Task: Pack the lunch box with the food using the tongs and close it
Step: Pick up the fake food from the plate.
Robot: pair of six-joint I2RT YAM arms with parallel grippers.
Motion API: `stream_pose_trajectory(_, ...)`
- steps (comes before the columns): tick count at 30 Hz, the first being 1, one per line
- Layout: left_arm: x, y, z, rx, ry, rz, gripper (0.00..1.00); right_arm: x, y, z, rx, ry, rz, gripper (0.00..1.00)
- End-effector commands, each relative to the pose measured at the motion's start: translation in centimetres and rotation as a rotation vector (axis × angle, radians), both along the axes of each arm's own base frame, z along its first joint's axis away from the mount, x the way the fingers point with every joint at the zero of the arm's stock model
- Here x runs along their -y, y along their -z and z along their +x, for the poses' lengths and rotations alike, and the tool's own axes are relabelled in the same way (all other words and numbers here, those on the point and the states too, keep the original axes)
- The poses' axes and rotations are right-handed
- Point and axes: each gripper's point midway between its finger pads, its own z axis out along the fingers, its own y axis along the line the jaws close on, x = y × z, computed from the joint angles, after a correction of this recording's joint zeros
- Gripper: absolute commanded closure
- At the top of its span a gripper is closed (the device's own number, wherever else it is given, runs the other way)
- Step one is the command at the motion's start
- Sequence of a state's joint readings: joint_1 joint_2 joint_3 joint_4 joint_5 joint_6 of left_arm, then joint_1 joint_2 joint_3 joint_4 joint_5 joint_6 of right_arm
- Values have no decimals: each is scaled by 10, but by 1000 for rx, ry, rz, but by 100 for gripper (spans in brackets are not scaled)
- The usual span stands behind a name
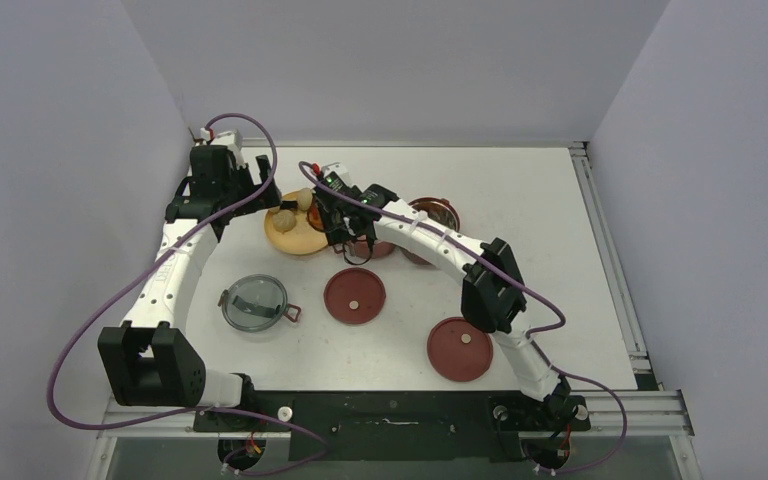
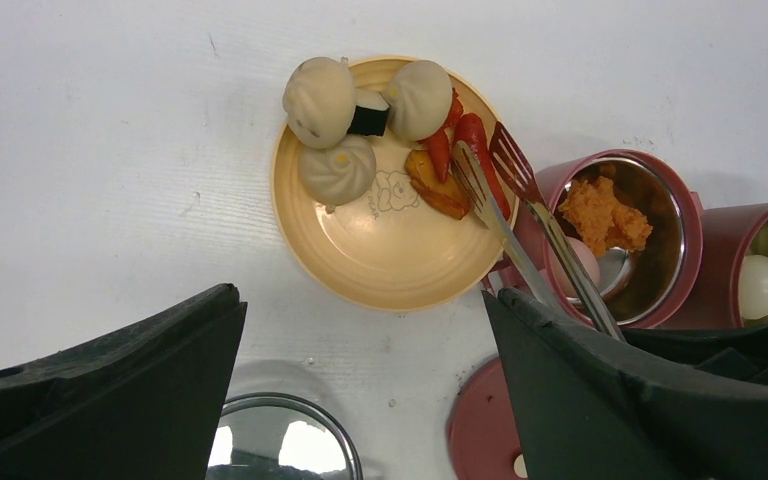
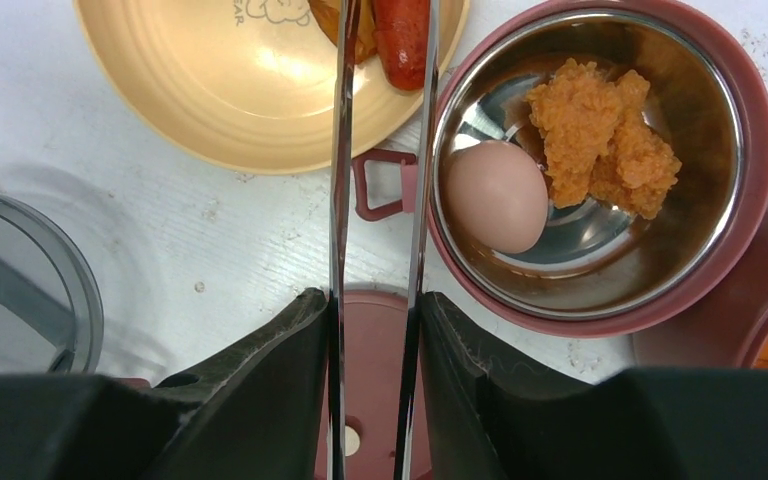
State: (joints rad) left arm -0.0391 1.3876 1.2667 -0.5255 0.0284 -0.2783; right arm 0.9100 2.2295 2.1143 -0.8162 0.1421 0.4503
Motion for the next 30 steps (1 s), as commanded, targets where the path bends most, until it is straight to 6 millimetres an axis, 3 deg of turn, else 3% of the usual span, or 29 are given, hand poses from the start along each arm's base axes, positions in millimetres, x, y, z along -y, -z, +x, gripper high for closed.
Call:
stream_pose_trajectory(1, 0, -19, 8, 78, -1, -14, 3, -20, -14, 0, 1, -32, 73, 64)
stream_pose_trajectory(10, 1, -19, 8, 76, 3, -17, 3, -30, -11, -9, -31, -69, 97, 66)
stream_pose_trajectory(20, 2, -20, 8, 77, 7, -22, 3, -11, -11, 2, -22, -6, 53, 65)
stream_pose_trajectory(30, 2, -20, 8, 78, 7, -22, 3, -16, -7, 3, -39, -13, 64, 64)
